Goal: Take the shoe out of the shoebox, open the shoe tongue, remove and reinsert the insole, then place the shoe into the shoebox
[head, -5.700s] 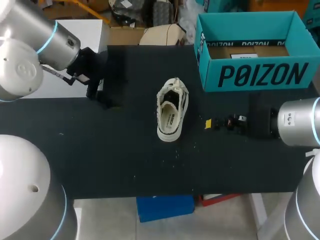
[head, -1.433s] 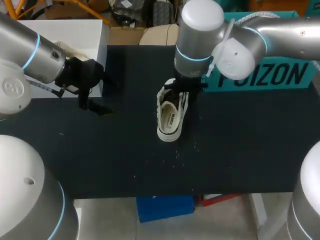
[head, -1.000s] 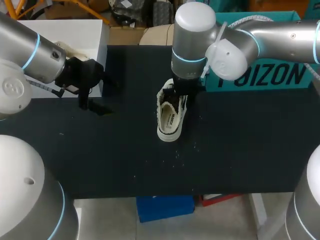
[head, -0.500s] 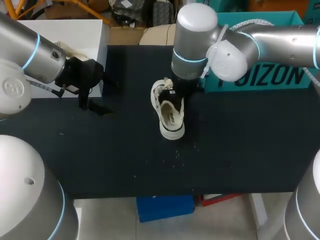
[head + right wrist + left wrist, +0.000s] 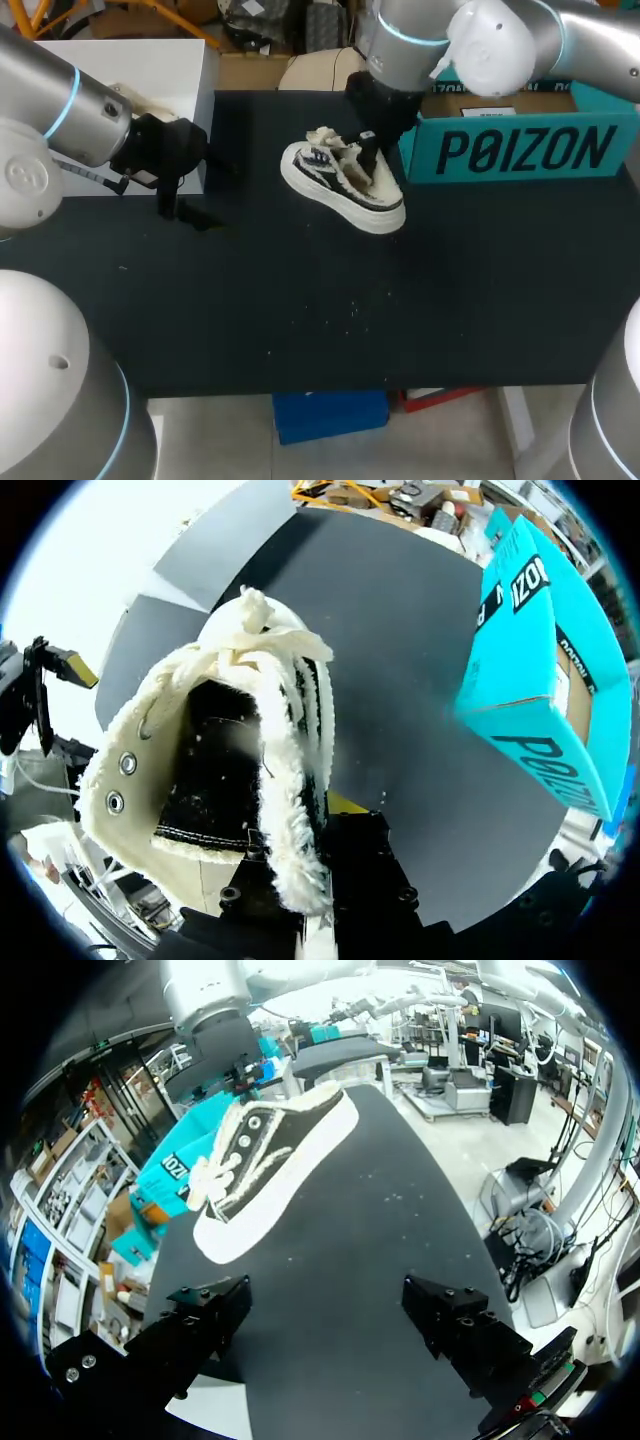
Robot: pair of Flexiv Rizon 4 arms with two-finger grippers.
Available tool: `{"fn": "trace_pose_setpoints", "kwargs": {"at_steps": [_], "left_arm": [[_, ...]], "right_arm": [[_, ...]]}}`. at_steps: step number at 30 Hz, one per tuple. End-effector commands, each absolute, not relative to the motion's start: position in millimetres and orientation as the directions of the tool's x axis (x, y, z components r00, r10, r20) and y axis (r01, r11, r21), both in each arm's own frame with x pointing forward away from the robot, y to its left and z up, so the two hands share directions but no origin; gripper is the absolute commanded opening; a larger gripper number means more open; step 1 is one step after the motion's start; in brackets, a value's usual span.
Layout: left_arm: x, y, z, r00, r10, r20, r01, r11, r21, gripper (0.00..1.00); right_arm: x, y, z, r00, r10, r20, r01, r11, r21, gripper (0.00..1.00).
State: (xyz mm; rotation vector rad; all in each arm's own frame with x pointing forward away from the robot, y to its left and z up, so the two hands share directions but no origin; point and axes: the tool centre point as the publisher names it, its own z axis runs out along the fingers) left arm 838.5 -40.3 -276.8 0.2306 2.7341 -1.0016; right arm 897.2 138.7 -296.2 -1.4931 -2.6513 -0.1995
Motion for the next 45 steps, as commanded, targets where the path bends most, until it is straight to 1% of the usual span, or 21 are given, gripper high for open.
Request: {"fn": "trace_pose_setpoints", "kwargs": {"at_steps": [1,3,4,26,28,32,36,39,40,45], "left_arm": [[838.1,-41.0,-278.4,-0.963,0.069,-0.262,0.222,0.756,-0.616,1.00],[838.1,-41.0,-278.4,-0.963,0.069,-0.262,0.222,0.756,-0.616,1.00],[838.1,-41.0,-278.4,-0.963,0.069,-0.262,0.222,0.756,-0.616,1.00],[838.1,-41.0,-278.4,-0.963,0.069,-0.262,0.222,0.756,-0.616,1.00],[838.1,-41.0,-278.4,-0.963,0.069,-0.262,0.222,0.756,-0.616,1.00],[838.1,-41.0,-278.4,-0.963,0.069,-0.262,0.222,0.756,-0.616,1.00],[838.1,-41.0,-278.4,-0.963,0.069,-0.262,0.222,0.756,-0.616,1.00],[838.1,-41.0,-278.4,-0.963,0.069,-0.262,0.222,0.756,-0.616,1.00],[838.1,-41.0,-278.4,-0.963,0.069,-0.262,0.222,0.756,-0.616,1.00],[838.1,-41.0,-278.4,-0.963,0.069,-0.262,0.222,0.756,-0.616,1.00]], "right_arm": [[891.4,101.8,-207.7,-0.911,0.369,-0.182,0.383,0.923,-0.046,0.00],[891.6,91.2,-192.0,-0.918,0.293,-0.266,0.328,0.940,-0.093,0.00],[892.9,85.0,-184.4,-0.911,0.274,-0.309,0.321,0.940,-0.113,0.00],[892.9,85.0,-184.4,-0.911,0.274,-0.309,0.321,0.940,-0.113,0.00],[904.3,74.9,-185.8,-0.904,0.287,-0.317,0.332,0.938,-0.098,0.00],[928.3,47.7,-182.0,-0.904,0.281,-0.323,0.312,0.949,-0.050,0.00],[963.4,10.5,-171.4,-0.915,0.209,-0.345,0.242,0.969,-0.055,0.00],[985.4,-12.2,-171.1,-0.932,0.159,-0.325,0.173,0.985,-0.013,0.00],[992.1,-18.6,-171.4,-0.940,0.145,-0.308,0.146,0.989,0.020,0.00],[1026.1,-55.3,-166.7,-0.953,0.094,-0.288,0.085,0.995,0.046,0.00]]}}
